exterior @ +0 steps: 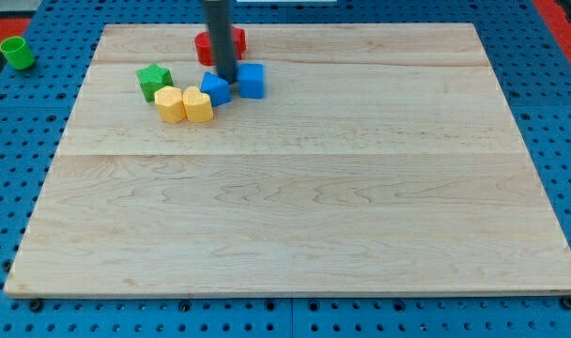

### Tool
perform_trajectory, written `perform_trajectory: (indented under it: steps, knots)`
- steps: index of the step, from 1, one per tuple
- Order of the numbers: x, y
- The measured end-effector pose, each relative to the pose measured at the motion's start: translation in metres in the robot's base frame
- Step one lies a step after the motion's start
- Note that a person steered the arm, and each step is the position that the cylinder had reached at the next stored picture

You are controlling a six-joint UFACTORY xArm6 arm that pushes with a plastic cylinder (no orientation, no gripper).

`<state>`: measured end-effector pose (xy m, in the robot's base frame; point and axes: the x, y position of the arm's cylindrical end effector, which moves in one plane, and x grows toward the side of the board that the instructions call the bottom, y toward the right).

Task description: Slightly move the yellow blocks to the right

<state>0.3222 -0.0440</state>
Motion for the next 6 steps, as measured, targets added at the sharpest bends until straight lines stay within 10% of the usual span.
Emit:
perform_trajectory:
  steps: [2,6]
  knots:
    - [0.053,0.066]
    - [0.086,-0.168]
